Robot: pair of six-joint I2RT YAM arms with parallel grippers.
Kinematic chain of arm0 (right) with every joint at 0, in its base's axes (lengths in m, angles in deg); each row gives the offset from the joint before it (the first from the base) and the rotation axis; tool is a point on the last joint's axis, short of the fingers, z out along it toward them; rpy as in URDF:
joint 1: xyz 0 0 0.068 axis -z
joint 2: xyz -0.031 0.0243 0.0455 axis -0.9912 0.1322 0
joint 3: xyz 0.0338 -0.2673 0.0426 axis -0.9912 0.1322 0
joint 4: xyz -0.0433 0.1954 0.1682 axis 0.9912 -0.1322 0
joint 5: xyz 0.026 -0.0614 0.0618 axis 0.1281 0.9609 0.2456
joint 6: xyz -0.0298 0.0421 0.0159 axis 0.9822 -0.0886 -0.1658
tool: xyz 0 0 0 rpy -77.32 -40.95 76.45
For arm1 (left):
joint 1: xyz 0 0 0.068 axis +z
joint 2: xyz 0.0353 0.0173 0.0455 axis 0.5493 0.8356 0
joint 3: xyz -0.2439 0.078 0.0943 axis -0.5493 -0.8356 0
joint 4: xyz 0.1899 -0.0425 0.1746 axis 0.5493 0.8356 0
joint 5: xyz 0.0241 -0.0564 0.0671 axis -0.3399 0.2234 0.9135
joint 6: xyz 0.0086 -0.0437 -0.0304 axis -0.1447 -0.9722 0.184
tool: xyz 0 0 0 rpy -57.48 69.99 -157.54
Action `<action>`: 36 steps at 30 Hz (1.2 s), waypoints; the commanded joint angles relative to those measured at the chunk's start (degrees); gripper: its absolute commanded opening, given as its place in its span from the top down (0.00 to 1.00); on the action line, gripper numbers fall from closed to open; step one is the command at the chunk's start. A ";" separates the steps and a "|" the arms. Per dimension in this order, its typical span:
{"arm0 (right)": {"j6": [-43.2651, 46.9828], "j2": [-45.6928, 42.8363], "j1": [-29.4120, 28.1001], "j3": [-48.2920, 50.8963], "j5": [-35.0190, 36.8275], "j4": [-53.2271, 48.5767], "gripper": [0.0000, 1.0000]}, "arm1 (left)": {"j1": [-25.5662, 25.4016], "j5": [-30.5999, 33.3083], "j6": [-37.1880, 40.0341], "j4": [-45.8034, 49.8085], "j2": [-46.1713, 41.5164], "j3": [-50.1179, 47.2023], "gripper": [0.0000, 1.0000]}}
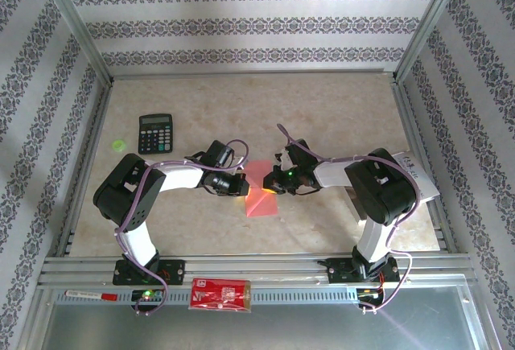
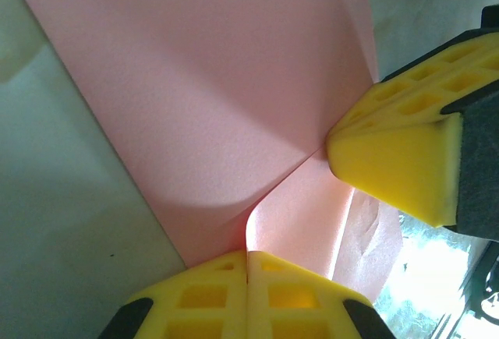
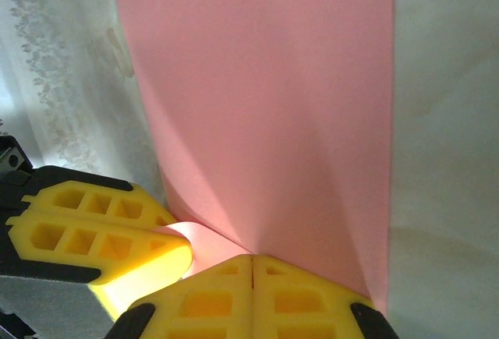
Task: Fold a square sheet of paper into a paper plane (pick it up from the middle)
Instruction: Fold the triangle a second time at the center of the table.
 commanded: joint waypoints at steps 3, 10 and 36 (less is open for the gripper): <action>1.45 1.54 1.24 1.03 0.90 -1.20 1.00 | -0.75 6.70 1.93 8.51 3.58 -2.20 1.00; 1.59 2.07 1.09 2.03 1.24 -1.20 1.00 | -0.77 6.32 1.12 9.94 1.06 -0.11 0.97; 1.76 3.68 0.89 2.69 1.56 -0.63 1.00 | -10.16 2.50 -7.26 4.78 -8.11 -1.00 1.00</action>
